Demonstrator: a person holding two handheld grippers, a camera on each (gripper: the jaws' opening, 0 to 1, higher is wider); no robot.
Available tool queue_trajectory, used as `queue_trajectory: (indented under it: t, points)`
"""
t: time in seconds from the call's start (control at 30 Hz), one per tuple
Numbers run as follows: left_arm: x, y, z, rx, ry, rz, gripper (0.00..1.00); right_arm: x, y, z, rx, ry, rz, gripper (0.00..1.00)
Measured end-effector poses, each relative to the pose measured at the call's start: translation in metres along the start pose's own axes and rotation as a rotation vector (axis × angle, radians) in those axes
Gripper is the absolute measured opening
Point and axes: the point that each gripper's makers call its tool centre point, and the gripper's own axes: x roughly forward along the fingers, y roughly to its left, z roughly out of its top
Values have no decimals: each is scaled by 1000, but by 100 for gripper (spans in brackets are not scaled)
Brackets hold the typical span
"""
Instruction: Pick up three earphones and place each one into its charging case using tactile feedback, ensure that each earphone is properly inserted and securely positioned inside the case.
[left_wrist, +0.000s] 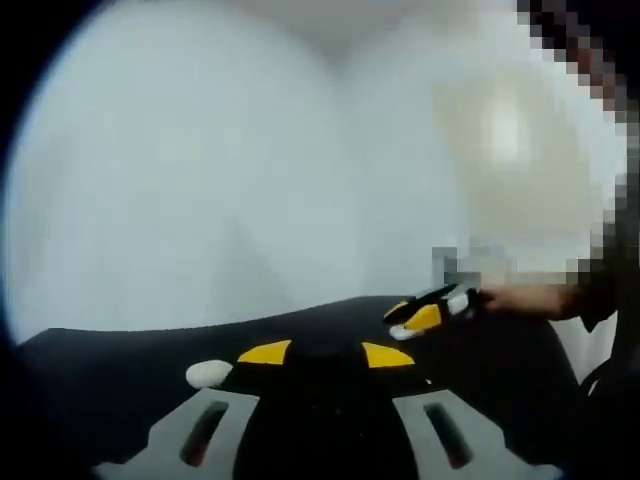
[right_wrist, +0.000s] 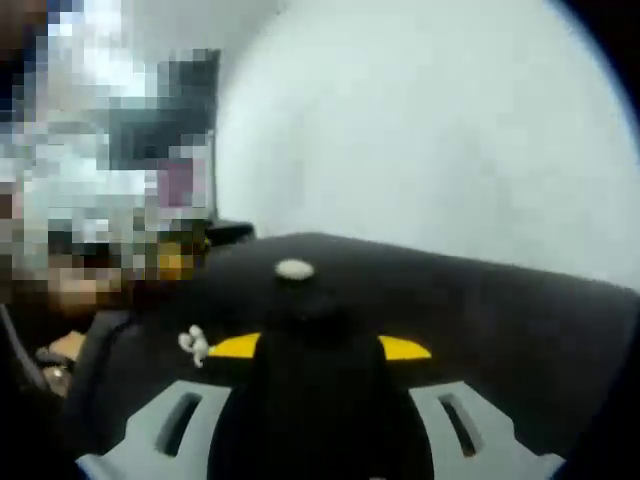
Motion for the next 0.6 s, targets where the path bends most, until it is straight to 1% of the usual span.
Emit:
queue_trajectory:
  t: [0.03,0.07,0.1,0.17,0.27,0.4,0.5,0.6]
  points:
    - [1,-1,-1,-8,1,-6,23,5,1,-4,-46,32,5,44]
    - [2,-2,-3,-15,13,-13,23,10,1,-8,-73,68,2,43]
    - [3,-4,-5,-17,25,-18,24,14,-1,-11,-77,92,-10,42]
    - [3,-5,-7,-15,34,-20,26,24,0,-8,-80,98,-4,40]
    - [1,-5,-5,-30,24,-19,26,39,0,-6,-82,121,-9,40]
    - [-1,-5,-3,-36,17,-22,26,54,0,-9,-74,157,-23,40]
    - [0,-13,-4,-19,23,-46,26,63,3,-11,-37,168,-38,40]
    - [1,-16,-4,8,26,-60,26,71,9,-13,-52,189,-44,40]
